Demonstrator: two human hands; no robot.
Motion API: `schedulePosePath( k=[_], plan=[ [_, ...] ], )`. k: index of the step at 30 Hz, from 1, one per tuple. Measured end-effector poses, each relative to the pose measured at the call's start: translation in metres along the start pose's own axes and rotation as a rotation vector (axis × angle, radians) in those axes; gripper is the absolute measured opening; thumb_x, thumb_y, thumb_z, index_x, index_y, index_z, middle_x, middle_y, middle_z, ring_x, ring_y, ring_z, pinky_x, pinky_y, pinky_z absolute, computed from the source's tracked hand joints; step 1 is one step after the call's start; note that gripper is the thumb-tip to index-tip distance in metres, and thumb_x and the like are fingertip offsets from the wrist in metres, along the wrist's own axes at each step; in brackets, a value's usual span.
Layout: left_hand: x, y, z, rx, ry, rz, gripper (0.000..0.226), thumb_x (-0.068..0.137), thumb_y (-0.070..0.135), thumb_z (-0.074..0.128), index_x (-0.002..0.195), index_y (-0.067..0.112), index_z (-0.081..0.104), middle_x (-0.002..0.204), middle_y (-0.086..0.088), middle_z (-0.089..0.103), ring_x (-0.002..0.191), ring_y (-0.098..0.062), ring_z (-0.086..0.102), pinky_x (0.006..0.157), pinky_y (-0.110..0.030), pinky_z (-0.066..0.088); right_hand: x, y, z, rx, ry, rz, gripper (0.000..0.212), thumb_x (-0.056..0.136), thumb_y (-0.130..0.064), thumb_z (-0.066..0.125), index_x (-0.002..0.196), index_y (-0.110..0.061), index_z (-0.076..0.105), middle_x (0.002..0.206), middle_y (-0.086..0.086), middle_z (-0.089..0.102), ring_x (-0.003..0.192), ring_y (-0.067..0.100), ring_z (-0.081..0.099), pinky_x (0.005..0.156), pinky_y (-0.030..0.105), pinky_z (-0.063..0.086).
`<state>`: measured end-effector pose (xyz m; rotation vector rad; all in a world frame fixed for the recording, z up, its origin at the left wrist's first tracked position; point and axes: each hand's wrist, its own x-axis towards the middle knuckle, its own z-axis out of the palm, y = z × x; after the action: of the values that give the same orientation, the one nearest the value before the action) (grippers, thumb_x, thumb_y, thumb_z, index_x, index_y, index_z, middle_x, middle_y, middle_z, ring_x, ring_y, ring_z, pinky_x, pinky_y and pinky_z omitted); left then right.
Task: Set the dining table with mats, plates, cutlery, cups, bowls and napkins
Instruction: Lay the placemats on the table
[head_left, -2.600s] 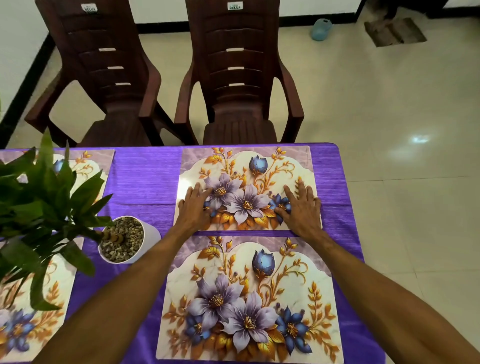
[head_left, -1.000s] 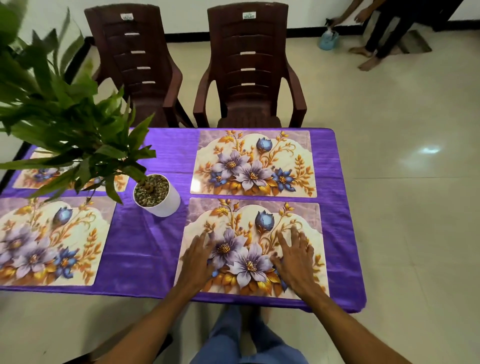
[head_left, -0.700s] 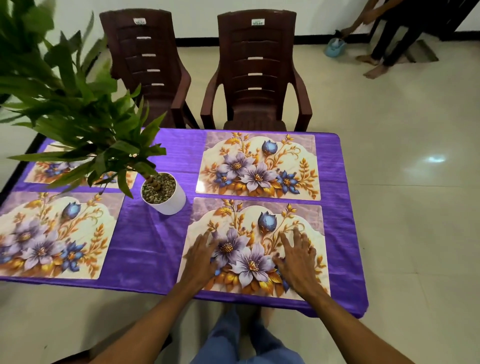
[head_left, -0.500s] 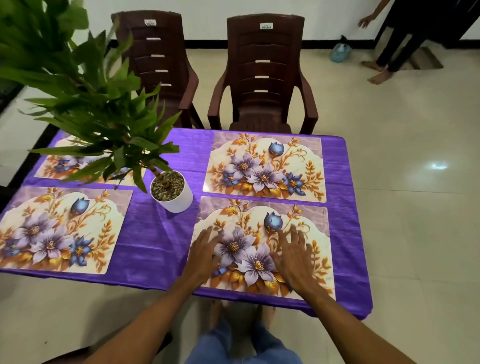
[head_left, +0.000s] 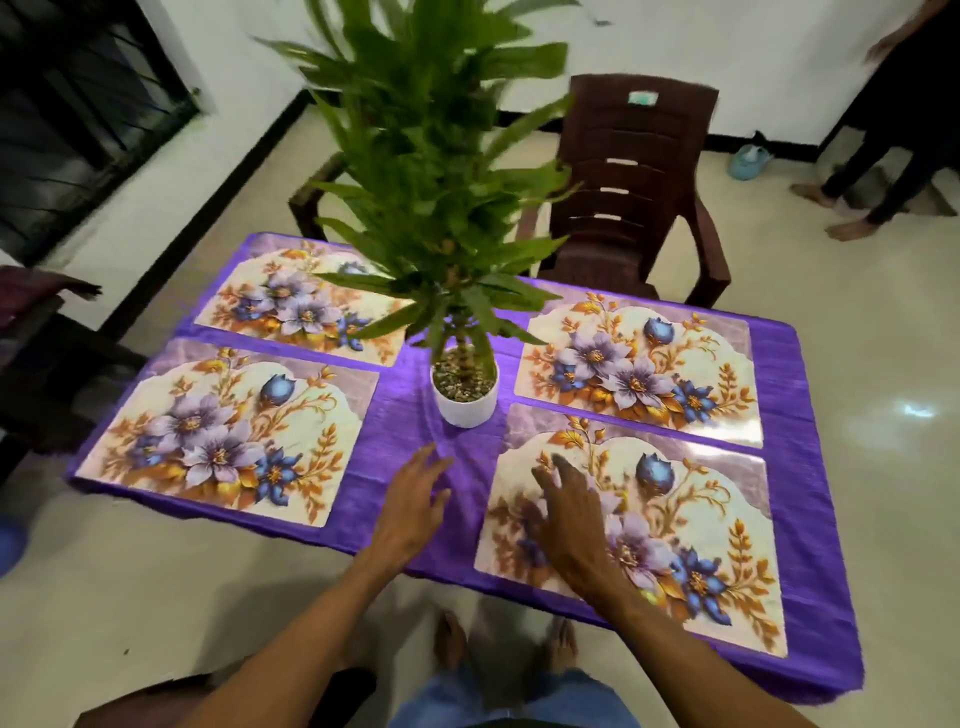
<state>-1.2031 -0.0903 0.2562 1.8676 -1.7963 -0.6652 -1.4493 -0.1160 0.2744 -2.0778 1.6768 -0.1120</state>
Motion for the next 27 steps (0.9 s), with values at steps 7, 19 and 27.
schedulePosePath(
  k=[7,19,27],
  plan=[
    [-0.014,-0.055,-0.074,0.062,0.097,-0.176,0.047,0.089,0.012,0.069,0.135,0.018,0.06,0.151,-0.011,0.045,0.134,-0.031,0.048,0.108,-0.041,0.042,0.039,-0.092,0.024,0.08,-0.064,-0.148,0.054,0.09,-0.046,0.048,0.133,-0.017,0.061,0.144,0.02,0.053,0.123,0.043,0.057,0.094,0.052,0.052],
    [-0.018,-0.138,-0.175,0.03,0.14,-0.385,0.047,0.093,0.02,0.069,0.137,0.017,0.055,0.149,-0.01,0.047,0.133,-0.029,0.047,0.107,-0.039,0.04,0.089,-0.195,0.053,0.096,-0.166,-0.297,0.058,0.099,-0.042,0.05,0.153,-0.025,0.036,0.165,0.006,0.022,0.151,0.025,0.021,0.12,0.037,0.024],
    [0.032,-0.246,-0.236,0.055,0.056,-0.327,0.055,0.091,0.042,0.059,0.137,0.012,0.056,0.145,-0.013,0.051,0.132,-0.031,0.049,0.107,-0.031,0.03,0.147,-0.274,0.095,0.048,-0.14,-0.194,0.064,0.097,-0.043,0.054,0.154,-0.024,0.032,0.164,0.009,0.02,0.147,0.031,0.028,0.115,0.042,0.032]
  ],
)
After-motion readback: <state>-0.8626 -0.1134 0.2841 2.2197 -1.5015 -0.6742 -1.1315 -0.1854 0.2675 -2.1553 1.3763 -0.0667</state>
